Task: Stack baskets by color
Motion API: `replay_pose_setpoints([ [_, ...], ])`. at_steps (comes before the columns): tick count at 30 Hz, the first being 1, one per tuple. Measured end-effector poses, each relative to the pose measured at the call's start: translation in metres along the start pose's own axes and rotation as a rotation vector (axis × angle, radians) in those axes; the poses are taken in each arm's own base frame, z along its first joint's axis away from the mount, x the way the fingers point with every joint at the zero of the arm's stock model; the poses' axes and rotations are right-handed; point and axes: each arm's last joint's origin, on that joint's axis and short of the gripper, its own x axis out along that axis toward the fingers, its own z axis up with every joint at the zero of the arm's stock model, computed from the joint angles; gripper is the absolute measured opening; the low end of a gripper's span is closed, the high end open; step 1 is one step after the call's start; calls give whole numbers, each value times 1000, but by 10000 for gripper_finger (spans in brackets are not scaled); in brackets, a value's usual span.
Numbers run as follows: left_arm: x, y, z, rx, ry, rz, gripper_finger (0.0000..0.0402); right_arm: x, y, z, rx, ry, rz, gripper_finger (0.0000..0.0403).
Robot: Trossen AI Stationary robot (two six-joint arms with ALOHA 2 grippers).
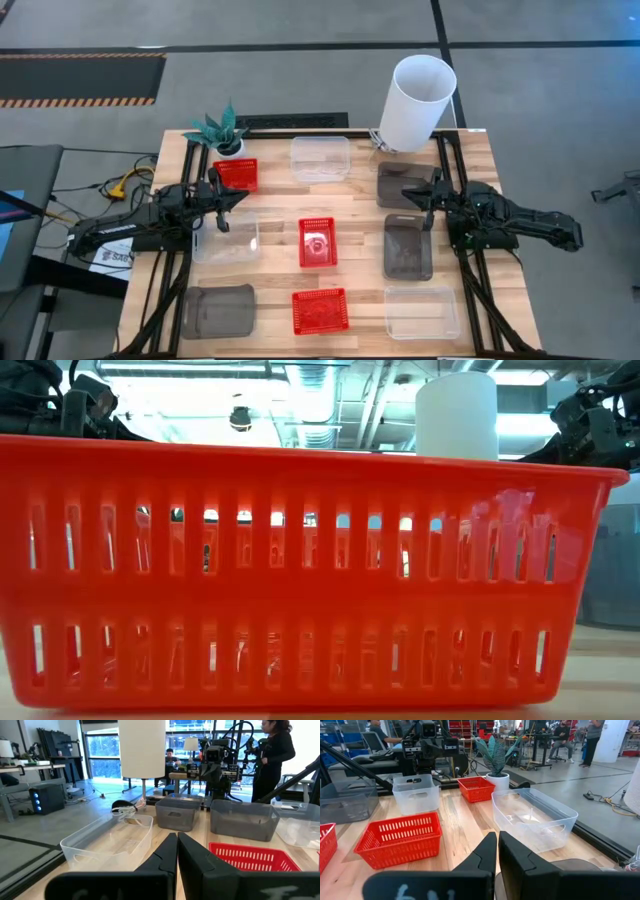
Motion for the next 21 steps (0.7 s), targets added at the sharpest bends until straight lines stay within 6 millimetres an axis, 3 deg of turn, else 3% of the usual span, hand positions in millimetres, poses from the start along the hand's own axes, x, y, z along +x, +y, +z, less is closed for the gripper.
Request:
replay_pose_setpoints([
  [4, 0, 0, 0, -36, 0, -1, 0, 0, 0, 0, 0, -1, 0, 43],
  [12, 0, 0, 0, -360, 0, 4, 0, 0, 0, 3, 34, -48, -14, 43],
  [21, 0, 1, 2, -412, -30, 37, 0, -1, 1, 13, 64, -147, 14, 43],
])
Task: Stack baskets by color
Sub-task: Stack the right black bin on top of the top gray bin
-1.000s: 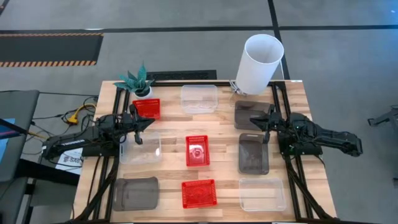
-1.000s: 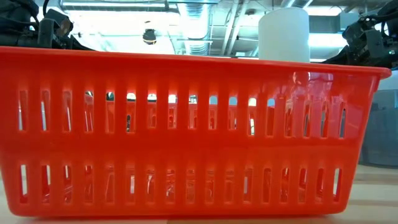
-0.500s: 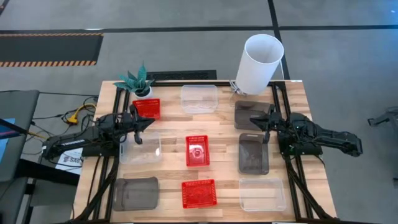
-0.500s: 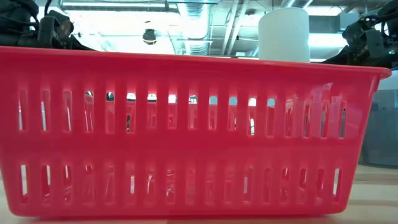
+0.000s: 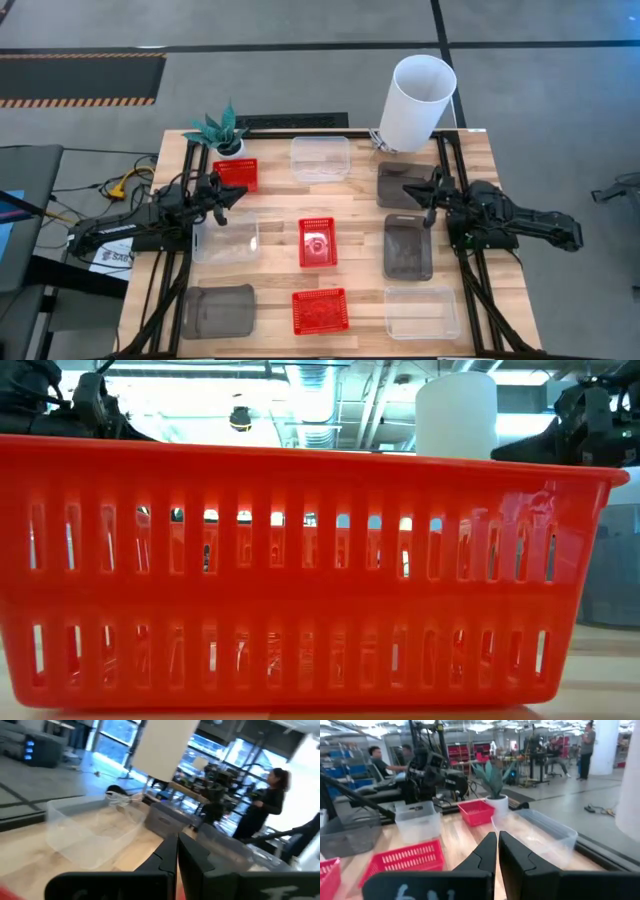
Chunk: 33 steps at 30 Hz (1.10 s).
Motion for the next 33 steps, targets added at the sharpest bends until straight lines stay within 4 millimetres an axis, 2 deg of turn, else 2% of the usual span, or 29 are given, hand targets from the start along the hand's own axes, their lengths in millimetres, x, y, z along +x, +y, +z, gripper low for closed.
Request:
replay_pose_setpoints([
  [3, 0, -4, 4, 30, -3, -75, 0, -1, 2, 5, -3, -12, 26, 46],
  [7, -1, -11, 18, 96, -11, -111, 0, -2, 5, 27, 1, 1, 38, 66],
  [9, 0, -15, 26, 159, -23, -107, 0, -2, 6, 39, 15, 54, 22, 81],
  [14, 9, -16, 33, 360, -17, -11, 7, 8, 7, 58, 118, 276, -120, 132],
  [17, 15, -17, 36, 465, -40, 18, 32, 18, 8, 72, 230, 440, -218, 167],
  [23, 24, -21, 43, 577, -118, 16, 124, 32, 17, 102, 453, 805, -361, 203],
  [27, 27, -21, 43, 577, -116, 17, 184, 41, 23, 101, 575, 1011, -554, 199],
  [33, 29, -20, 42, 575, -112, 17, 238, 50, 36, 75, 570, 1307, -744, 182],
])
